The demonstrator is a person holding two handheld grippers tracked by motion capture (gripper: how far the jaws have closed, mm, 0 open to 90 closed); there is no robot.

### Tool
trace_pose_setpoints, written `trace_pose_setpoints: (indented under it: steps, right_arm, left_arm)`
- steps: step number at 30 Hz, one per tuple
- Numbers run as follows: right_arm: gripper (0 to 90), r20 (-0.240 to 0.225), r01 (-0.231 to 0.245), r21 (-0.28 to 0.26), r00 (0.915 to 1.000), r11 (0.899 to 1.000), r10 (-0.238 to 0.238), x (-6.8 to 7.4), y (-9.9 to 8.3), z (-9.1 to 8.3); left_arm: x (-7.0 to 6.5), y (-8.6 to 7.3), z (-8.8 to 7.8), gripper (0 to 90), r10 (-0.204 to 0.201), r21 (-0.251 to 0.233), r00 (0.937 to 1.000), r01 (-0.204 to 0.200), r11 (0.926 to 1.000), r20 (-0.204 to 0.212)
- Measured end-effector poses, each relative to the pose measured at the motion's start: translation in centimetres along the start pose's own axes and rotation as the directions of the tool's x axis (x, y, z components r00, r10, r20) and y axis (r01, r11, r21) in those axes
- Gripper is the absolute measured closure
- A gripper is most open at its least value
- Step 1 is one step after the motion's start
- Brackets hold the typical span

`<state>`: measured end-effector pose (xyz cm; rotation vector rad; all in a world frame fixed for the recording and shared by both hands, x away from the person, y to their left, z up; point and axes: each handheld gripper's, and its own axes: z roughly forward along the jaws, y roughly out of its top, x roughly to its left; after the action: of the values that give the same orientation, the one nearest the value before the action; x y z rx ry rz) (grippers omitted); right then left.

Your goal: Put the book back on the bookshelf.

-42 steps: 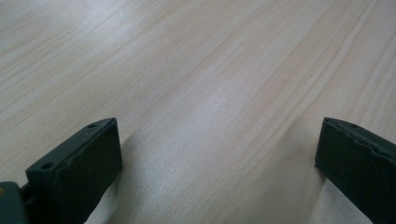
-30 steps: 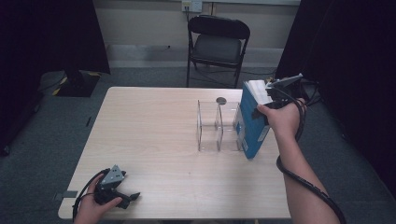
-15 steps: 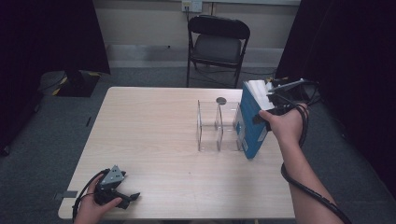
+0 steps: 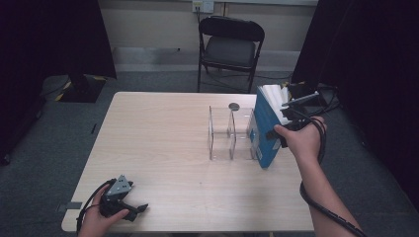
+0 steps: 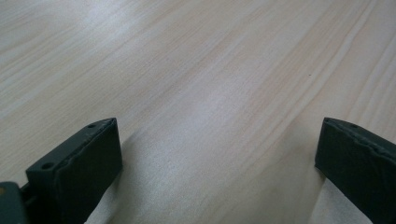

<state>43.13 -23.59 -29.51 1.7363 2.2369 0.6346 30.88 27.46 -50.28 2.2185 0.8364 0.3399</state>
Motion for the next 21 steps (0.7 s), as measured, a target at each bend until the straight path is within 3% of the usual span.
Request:
trace_pose_setpoints:
  steps: [5,16,17,21]
  right_arm:
    - [19.6,0.009,0.029,0.001,0.9995,1.000,-0.029,0.2,-0.5,-0.1]
    - [16.2,-0.063,0.043,-0.037,0.9970,0.998,-0.045,-0.3,-1.9,0.0]
    - [16.7,-0.059,0.022,-0.023,0.9980,0.999,-0.024,-0.3,-2.1,0.0]
    - [17.0,-0.055,0.043,-0.022,0.9975,0.999,-0.044,-0.3,-2.8,0.5]
  left_arm:
    - [0.0,0.0,0.0,0.0,0.000,0.000,1.0000,0.000,1.0000,0.000]
    - [0.0,0.0,0.0,0.0,-0.001,-0.004,1.0000,0.001,1.0000,-0.004]
    - [0.0,0.0,0.0,0.0,-0.001,-0.003,1.0000,0.001,1.0000,-0.004]
    - [0.0,0.0,0.0,0.0,-0.001,-0.003,1.0000,0.001,1.0000,-0.004]
